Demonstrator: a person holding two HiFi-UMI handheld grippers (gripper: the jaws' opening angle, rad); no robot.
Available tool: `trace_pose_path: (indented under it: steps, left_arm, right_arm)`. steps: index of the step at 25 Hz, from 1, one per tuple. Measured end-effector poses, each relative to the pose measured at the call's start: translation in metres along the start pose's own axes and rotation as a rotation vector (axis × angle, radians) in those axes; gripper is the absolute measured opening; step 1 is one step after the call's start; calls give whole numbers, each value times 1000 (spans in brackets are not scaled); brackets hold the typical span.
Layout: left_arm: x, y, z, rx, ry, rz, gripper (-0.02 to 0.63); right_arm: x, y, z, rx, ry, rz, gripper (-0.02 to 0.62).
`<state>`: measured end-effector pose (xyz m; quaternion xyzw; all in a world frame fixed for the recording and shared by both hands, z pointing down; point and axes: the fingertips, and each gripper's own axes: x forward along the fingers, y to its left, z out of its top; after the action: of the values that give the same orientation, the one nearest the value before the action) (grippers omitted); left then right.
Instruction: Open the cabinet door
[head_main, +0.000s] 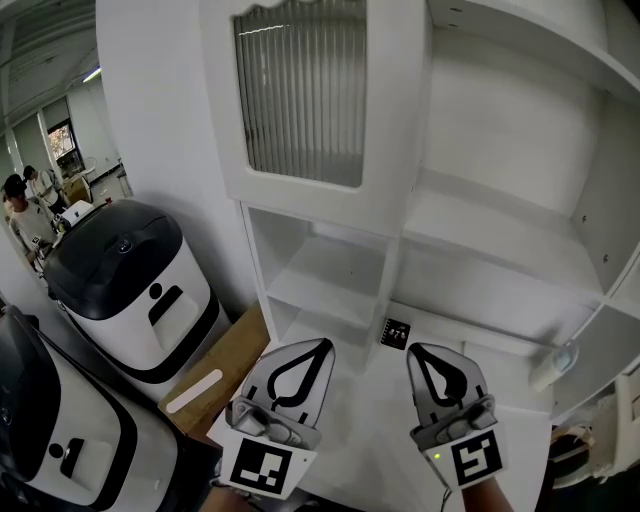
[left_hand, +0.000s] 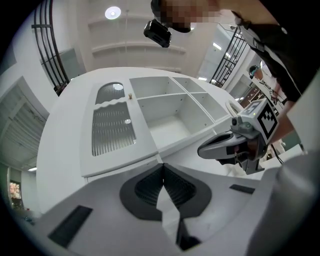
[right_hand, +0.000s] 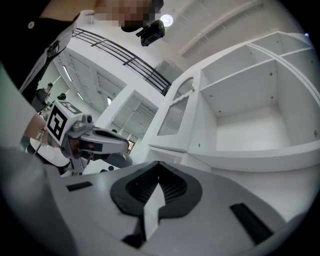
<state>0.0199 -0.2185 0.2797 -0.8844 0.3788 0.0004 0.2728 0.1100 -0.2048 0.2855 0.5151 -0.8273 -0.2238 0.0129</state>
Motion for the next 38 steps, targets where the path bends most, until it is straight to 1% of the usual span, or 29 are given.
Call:
trace_pose_path:
  steps: [5, 14, 21, 27, 30, 34, 38]
  left_arm:
    - [14, 10, 15, 41, -37, -24, 2]
    - [32, 33, 40, 79, -101, -11, 2]
    - [44, 50, 52, 109, -131, -1, 2]
    - [54, 65, 59, 102, -148, 12, 2]
    - [61, 72, 67, 107, -170, 23, 2]
    - [71, 79, 83, 137, -208, 16, 2]
    - [81, 81, 95, 178, -222, 4, 2]
  right_arm:
    - [13, -7, 19, -33, -46, -12, 2]
    - [29, -24, 47, -118, -82, -13, 2]
    - [35, -45, 63, -134, -114, -30, 2]
    - [38, -60, 75, -142, -139, -45, 2]
    - [40, -64, 81, -153, -152, -45, 2]
    - [43, -72, 93, -160, -170, -46, 2]
    - [47, -82, 107, -158, -193, -52, 2]
